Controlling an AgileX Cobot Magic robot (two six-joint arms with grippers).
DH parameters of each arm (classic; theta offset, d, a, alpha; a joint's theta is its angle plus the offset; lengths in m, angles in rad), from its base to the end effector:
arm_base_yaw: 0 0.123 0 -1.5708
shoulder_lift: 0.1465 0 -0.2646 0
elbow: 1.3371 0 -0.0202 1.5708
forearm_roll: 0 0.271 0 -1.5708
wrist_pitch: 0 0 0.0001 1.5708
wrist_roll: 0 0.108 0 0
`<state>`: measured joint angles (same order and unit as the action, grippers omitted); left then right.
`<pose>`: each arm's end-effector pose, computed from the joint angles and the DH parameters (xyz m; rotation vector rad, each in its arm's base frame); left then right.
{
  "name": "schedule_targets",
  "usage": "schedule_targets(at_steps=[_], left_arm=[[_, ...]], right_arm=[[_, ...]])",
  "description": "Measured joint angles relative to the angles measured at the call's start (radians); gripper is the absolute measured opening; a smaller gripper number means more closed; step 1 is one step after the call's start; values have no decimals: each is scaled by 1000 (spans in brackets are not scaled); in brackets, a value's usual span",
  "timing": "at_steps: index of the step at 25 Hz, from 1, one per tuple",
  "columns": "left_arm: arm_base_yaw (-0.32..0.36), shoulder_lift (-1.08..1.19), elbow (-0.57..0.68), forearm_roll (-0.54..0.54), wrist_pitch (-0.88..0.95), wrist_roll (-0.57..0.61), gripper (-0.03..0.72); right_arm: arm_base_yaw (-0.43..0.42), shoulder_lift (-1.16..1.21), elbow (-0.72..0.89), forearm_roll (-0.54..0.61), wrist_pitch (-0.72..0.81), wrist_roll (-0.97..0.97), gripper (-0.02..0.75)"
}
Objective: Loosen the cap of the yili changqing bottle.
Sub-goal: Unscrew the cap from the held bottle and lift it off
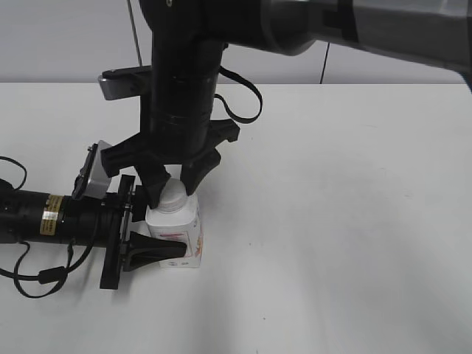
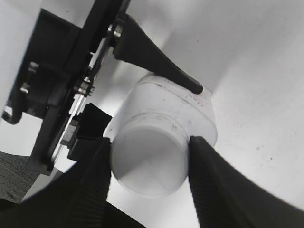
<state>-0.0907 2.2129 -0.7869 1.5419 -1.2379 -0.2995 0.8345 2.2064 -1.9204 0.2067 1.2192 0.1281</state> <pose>0.2703 -0.1270 0.0166 1.3915 1.4950 -1.0661 0.3022 0.3644 0.1724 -0.9818 2.9144 0.3817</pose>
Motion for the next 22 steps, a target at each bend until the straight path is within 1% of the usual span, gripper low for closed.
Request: schedule_targets(at_steps=[4, 7, 10, 12, 15, 16, 18, 22], left_arm=[[0, 0, 0, -1, 0, 0, 416], [0, 0, 0, -1, 0, 0, 416], [0, 0, 0, 0, 0, 2, 410], [0, 0, 0, 1, 0, 2, 403], [0, 0, 0, 1, 1, 3, 382], [0, 0, 0, 1, 1, 3, 372], [0, 0, 0, 1, 1, 3, 363], [0, 0, 0, 1, 1, 3, 355]], right_arm=[[0, 0, 0, 2, -1, -68, 396], [0, 0, 0, 2, -1, -218, 396], [0, 0, 0, 3, -1, -491, 396], [0, 0, 0, 3, -1, -716, 393], [0, 0, -1, -1, -1, -957, 390], [0, 0, -1, -2, -1, -1010, 390], [0, 0, -1, -3, -1, -1091, 390], [0, 0, -1, -5, -1, -1134, 390]])
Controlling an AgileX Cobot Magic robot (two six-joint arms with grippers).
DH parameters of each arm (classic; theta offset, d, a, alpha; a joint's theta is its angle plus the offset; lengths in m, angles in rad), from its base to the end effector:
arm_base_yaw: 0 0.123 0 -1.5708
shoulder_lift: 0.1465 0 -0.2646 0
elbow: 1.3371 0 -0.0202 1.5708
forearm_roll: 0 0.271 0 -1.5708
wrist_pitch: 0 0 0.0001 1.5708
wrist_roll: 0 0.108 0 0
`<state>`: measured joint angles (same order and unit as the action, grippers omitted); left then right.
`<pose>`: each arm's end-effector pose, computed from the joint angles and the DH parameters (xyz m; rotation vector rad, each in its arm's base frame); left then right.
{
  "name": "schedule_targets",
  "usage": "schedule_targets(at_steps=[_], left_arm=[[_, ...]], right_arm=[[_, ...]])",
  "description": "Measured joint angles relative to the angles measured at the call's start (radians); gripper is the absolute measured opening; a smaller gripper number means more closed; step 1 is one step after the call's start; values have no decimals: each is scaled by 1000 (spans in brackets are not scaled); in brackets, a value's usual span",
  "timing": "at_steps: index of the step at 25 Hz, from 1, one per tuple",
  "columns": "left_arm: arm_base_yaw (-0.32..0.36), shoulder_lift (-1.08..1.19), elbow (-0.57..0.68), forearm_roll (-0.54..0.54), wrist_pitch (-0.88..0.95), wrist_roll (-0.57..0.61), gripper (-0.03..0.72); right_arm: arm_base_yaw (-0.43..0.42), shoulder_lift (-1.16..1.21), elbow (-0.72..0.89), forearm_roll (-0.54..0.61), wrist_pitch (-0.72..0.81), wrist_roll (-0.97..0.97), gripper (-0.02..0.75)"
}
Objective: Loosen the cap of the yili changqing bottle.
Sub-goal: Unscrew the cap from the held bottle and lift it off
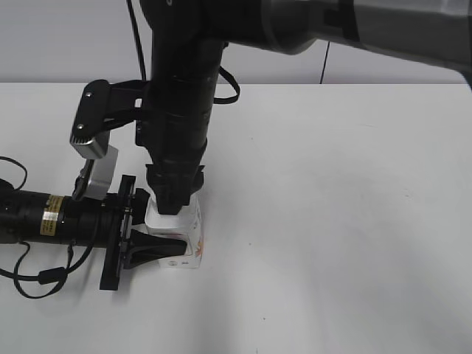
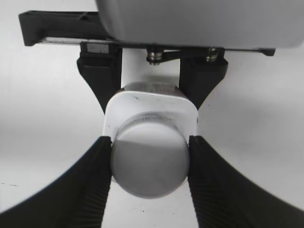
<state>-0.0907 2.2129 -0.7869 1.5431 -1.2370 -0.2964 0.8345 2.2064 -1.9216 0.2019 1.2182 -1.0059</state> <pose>0.2702 -0.1270 0.0165 1.3950 1.4927 -1.0640 0.3027 0.3642 0.1726 -2.3043 1.8565 0.2685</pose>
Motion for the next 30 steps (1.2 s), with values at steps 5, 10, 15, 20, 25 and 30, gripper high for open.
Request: schedule_targets(at_steps=[5, 10, 15, 20, 25, 30], left_arm=[[0, 0, 0, 1, 1, -3, 352], [0, 0, 0, 1, 2, -4, 343], [0, 0, 0, 1, 2, -4, 342], [0, 0, 0, 1, 2, -4, 341], [0, 0, 0, 1, 2, -5, 340], [0, 0, 0, 1, 2, -5, 340]], right_arm=[[0, 0, -12, -7, 1, 48, 442], [0, 1, -57, -22, 1, 130, 589], [0, -14, -70, -21, 1, 257, 589], [0, -31, -71, -22, 1, 726, 589], [0, -31, -71, -17, 1, 1177, 575], [0, -31, -57, -13, 1, 1260, 549]])
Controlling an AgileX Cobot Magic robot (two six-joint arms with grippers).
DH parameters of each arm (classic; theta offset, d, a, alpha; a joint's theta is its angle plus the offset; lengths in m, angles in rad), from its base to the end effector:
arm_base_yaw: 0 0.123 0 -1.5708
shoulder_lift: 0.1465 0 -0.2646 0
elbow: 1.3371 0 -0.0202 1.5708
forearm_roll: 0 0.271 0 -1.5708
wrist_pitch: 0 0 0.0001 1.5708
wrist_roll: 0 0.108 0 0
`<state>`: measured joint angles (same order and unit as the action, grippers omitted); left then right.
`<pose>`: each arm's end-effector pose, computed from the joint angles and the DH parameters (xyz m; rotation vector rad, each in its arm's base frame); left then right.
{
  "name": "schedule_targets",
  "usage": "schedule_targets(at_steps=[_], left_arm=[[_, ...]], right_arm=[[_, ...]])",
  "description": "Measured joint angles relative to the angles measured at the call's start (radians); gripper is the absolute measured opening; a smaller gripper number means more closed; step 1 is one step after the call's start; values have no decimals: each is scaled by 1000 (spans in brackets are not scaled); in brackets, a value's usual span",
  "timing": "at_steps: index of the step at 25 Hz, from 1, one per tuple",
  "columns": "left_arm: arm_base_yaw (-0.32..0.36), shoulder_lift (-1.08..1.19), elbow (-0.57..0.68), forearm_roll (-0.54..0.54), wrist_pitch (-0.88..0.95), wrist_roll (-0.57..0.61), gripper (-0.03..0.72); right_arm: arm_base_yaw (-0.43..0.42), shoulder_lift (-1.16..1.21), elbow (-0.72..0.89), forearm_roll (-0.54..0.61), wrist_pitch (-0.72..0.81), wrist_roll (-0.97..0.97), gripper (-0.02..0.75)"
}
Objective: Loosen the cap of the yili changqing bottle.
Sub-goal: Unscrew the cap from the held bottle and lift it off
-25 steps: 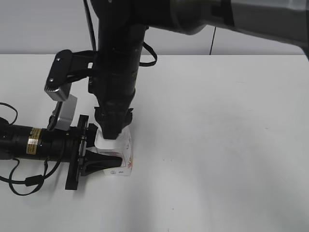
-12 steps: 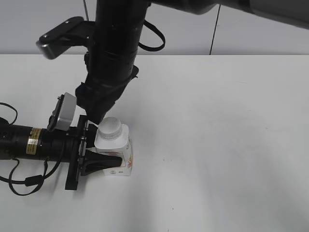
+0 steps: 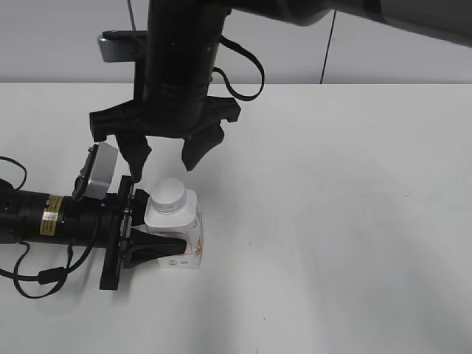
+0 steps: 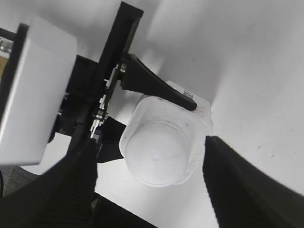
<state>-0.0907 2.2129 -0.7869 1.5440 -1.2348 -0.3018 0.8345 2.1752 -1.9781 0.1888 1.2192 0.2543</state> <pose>0.2701 -0.1269 0.0163 1.3937 1.4986 -1.0660 0.3069 0.3670 0.2037 -0.7955 2.8937 0.4270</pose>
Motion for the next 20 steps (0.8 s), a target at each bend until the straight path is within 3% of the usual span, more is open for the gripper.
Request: schedule_targets(at_steps=[20], left_arm=[[0, 0, 0, 0, 0, 0, 337]], right_arm=[[0, 21, 68, 12, 1, 7, 533]])
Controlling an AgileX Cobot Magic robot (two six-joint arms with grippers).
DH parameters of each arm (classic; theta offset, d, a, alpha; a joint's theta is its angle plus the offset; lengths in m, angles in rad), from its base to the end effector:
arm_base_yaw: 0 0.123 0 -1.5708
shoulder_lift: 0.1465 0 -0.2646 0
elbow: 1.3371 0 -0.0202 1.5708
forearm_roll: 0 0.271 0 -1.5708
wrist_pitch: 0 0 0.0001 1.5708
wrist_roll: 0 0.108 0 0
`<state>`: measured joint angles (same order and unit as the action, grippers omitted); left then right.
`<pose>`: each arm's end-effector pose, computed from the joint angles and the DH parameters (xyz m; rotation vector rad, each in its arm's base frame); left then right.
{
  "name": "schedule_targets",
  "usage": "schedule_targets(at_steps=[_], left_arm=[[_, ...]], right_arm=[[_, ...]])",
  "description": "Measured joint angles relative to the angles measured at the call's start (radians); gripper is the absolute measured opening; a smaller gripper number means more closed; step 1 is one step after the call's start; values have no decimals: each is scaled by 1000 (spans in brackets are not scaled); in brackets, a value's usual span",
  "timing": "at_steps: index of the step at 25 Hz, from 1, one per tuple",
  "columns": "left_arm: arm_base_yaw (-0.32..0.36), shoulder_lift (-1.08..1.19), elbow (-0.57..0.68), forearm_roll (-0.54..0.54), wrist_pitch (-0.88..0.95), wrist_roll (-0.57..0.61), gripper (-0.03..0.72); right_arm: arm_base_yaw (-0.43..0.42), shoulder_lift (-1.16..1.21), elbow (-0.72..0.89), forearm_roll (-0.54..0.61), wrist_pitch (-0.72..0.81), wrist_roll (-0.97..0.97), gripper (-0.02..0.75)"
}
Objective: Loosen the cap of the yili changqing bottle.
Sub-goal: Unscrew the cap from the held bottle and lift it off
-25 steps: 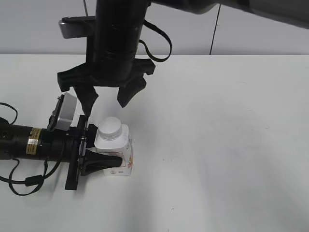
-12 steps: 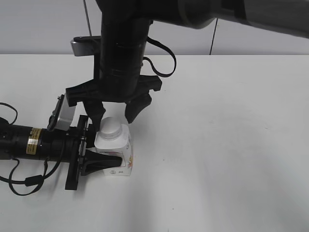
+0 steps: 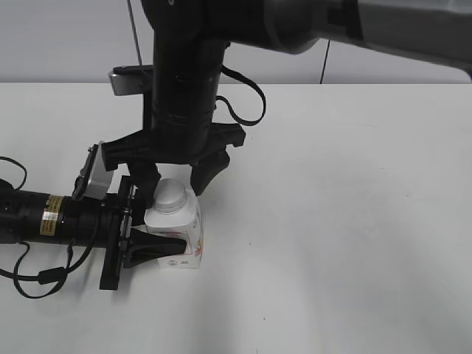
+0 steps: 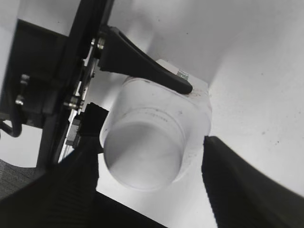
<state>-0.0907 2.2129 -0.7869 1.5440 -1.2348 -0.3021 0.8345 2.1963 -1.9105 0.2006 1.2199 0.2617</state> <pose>0.2701 -0.1269 0.0163 1.3935 1.4989 -1.0662 0.3013 0.3625 0.1742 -0.7914 2.9866 0.3789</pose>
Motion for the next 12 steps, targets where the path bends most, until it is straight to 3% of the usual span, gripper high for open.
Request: schedule_targets(at_steps=[3, 6, 12], left_arm=[[0, 0, 0, 0, 0, 0, 337], [0, 0, 0, -1, 1, -1, 336], [0, 0, 0, -3, 2, -1, 334]], right_arm=[[0, 17, 0, 2, 0, 0, 495], [1, 20, -2, 10, 0, 0, 410], [2, 20, -8, 12, 4, -69, 400]])
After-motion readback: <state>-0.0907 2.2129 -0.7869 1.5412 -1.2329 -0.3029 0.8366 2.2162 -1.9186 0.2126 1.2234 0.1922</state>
